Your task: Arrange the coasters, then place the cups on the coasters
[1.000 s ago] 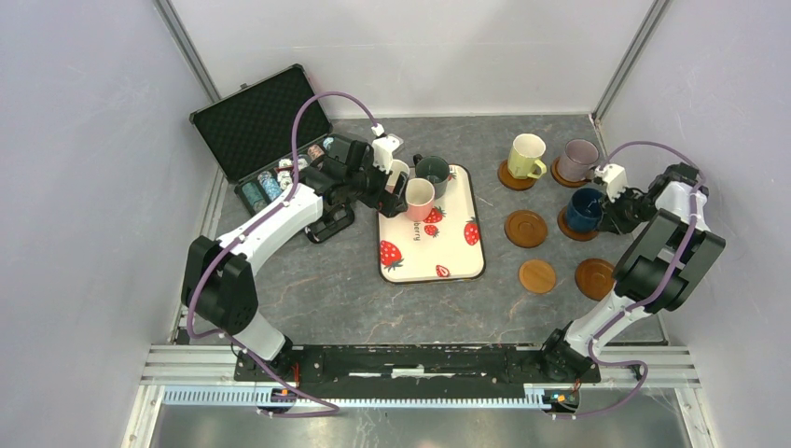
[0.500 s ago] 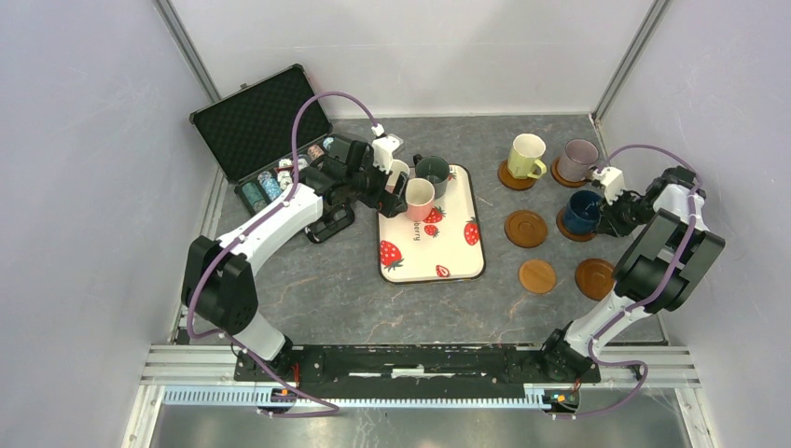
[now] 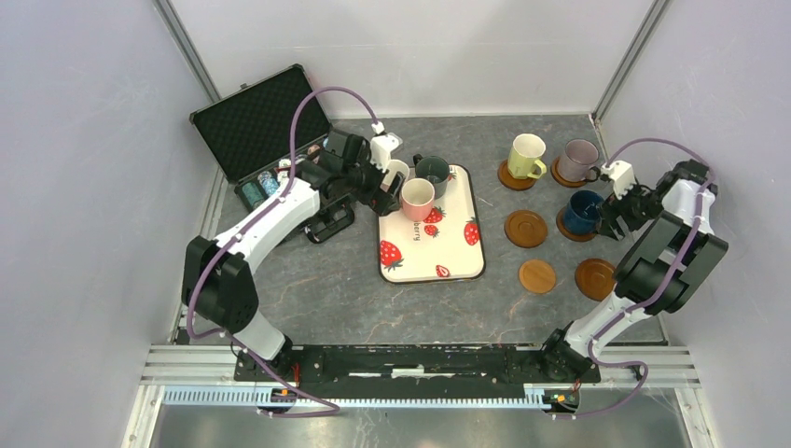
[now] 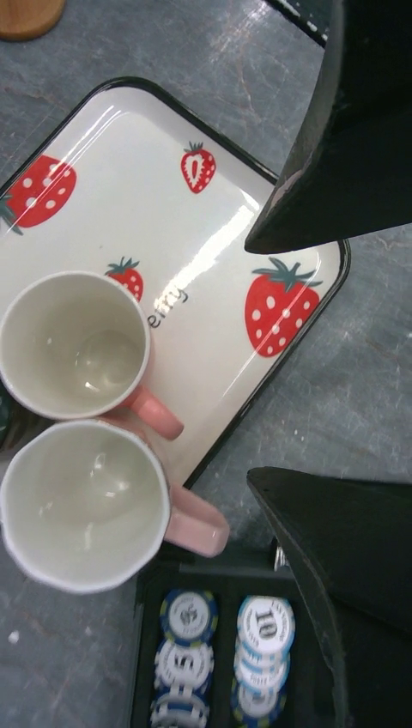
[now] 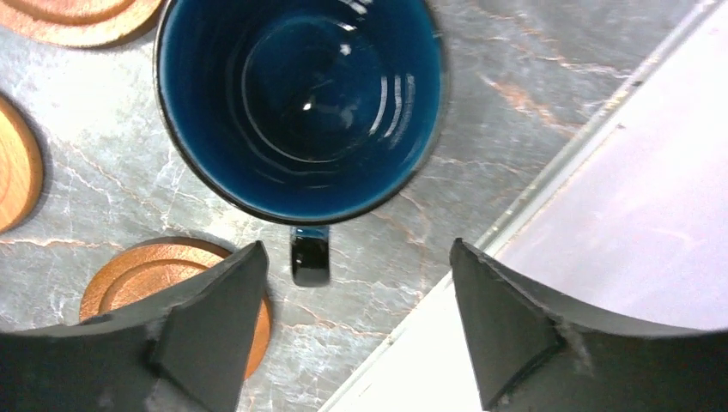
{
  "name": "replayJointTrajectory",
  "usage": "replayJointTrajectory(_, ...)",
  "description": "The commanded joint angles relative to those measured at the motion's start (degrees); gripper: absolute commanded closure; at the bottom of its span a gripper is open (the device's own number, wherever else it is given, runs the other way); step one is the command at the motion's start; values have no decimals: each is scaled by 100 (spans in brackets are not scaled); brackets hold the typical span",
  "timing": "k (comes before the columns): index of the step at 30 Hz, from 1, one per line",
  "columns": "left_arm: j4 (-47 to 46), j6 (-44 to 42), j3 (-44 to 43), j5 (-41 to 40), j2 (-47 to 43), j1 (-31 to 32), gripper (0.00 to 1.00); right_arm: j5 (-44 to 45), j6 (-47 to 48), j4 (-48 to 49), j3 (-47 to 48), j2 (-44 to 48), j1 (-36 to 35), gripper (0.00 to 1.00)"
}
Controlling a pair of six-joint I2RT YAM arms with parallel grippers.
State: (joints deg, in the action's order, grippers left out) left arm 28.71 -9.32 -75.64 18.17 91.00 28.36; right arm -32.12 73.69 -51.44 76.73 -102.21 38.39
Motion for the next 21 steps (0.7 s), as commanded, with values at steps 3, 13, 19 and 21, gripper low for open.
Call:
replayJointTrajectory(3,873,-1456,-1152,586,476,-344,0,-322,-257,-381,920,332,-38,4)
replayJointTrajectory(13,1744,-3076,-2061,1256,1359,-839,1,-579,-1178,-387,1289,703,-1026,2)
replayJointTrajectory(19,1805,-3473,-2120,1303,1427,-896,3,-728,-2216,306,820,1066,-2114,2)
replayJointTrajectory(21,1705,-3227,-2164,1297,1446,-900,3,-612,-2863,822,694,1101,-2631,4)
